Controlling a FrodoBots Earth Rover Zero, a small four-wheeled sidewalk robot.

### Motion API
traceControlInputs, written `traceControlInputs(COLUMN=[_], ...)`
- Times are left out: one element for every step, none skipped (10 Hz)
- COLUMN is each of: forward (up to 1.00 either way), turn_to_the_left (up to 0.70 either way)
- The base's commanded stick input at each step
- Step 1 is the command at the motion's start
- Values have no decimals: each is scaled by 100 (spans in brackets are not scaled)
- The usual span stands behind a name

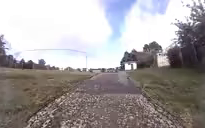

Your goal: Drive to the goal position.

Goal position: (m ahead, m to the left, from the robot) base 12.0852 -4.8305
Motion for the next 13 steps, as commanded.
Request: traceControlInputs(forward=[0, 0, 0, 0, 0, 0, 0, 4, 11, 13, 14, 16, 19], turn_to_the_left=[0, 0, 0, 0, 0, 0, 0, 0, 0, 0, 0, 0, 0])
